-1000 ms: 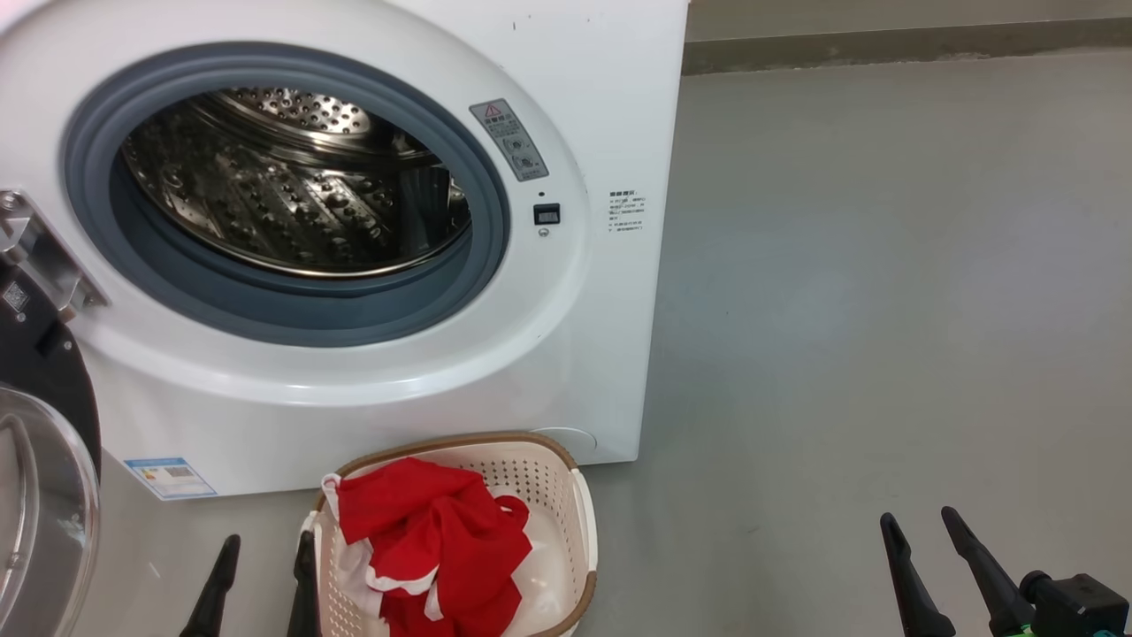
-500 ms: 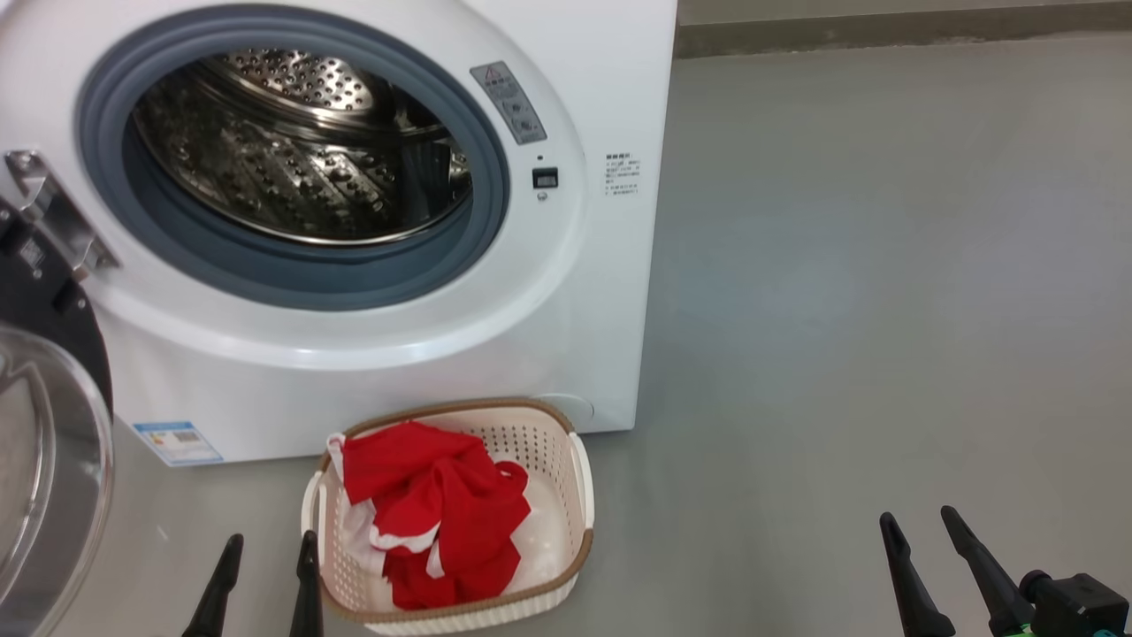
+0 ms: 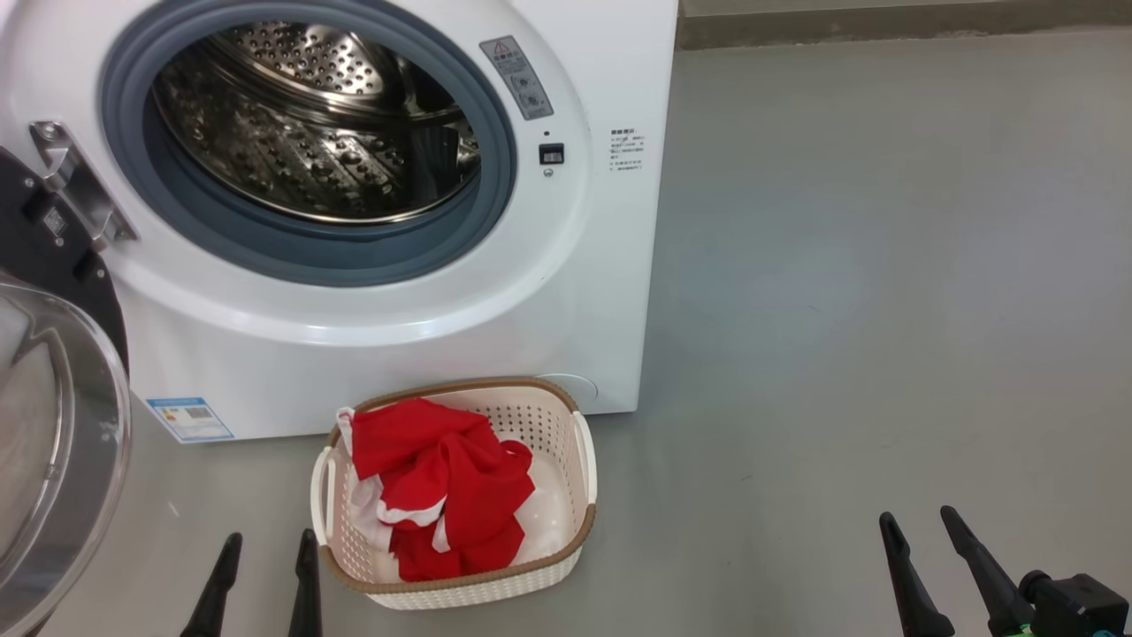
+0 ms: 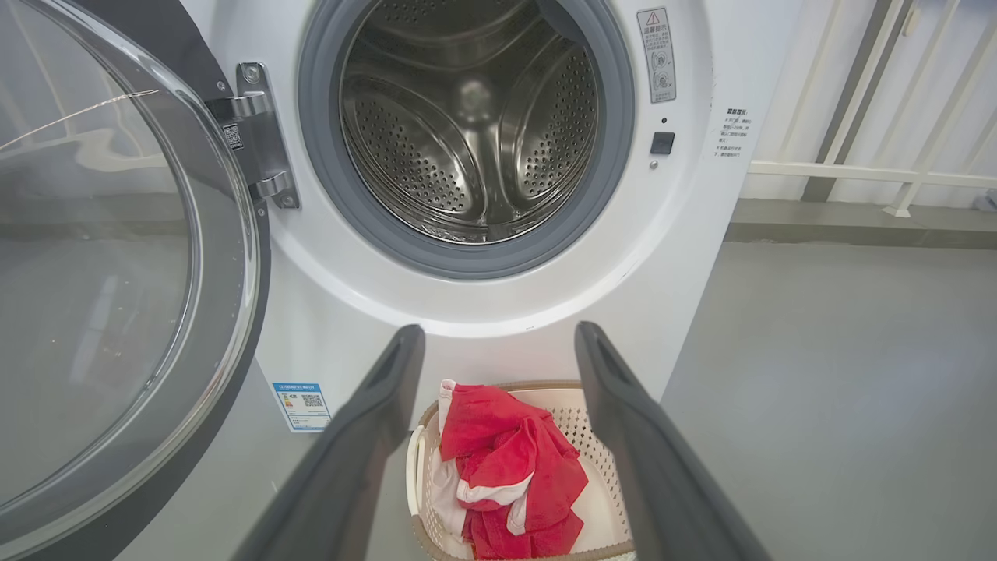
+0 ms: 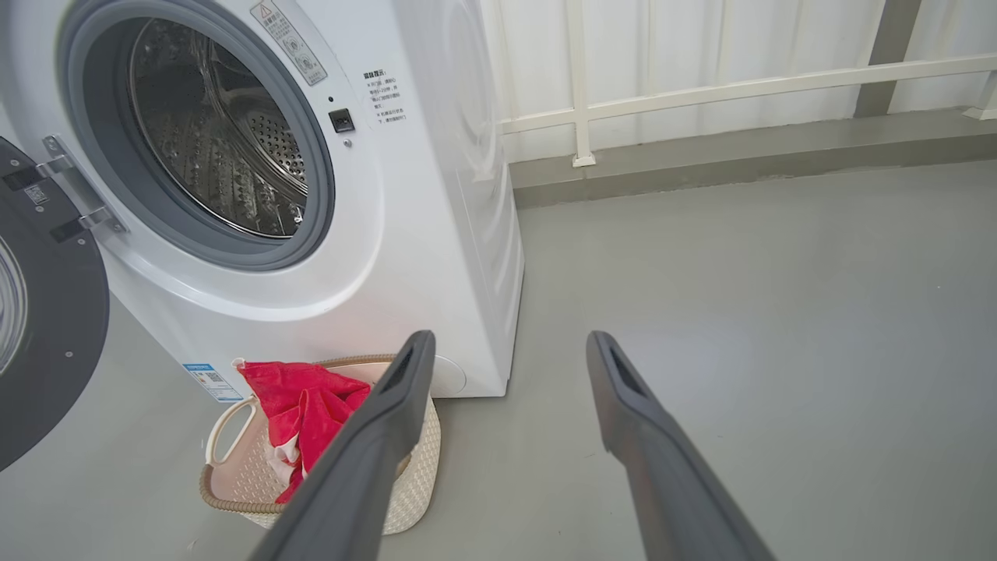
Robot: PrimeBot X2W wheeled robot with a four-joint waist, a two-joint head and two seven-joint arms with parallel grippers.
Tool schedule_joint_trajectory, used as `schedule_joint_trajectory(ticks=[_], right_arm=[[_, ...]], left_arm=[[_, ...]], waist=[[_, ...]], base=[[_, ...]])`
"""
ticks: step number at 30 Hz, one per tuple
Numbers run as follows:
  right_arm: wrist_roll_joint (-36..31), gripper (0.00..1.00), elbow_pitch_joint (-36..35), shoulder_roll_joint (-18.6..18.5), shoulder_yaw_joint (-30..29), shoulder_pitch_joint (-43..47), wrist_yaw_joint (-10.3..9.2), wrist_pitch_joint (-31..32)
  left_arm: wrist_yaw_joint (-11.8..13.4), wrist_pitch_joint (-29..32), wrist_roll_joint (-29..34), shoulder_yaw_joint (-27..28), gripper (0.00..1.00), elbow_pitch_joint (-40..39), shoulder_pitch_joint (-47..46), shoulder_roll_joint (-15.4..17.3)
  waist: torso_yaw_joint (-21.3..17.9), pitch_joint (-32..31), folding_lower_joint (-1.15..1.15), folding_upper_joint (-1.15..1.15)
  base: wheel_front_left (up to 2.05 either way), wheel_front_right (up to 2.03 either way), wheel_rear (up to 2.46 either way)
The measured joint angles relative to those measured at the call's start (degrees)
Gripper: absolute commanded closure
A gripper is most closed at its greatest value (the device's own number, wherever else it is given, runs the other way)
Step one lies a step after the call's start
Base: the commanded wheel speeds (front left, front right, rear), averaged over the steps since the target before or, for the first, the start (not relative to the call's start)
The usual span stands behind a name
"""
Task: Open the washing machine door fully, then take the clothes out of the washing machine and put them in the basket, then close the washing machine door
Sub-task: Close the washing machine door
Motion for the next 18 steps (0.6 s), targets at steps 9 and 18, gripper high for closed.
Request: schedule_joint_trajectory(ticks=[9,18], right_arm=[[0.0,0.00,0.0,0.0,0.4,0.0,0.00,0.0],[0.0,0.00,0.5,-0.6,3.5,-0.1,0.00,0.0]], left_arm=[[1.0,0.0,-0.6,0.1,0.00,0.1,0.0,0.0],[2.7,0.0,-2.9,-0.2,0.00,1.1,0.2,0.0]], waist=[[0.9,-0.2,0.00,0.00],[4.8,-0.2,0.00,0.00]], base=[[0.00,0.00,0.00],[0.00,0.00,0.00]])
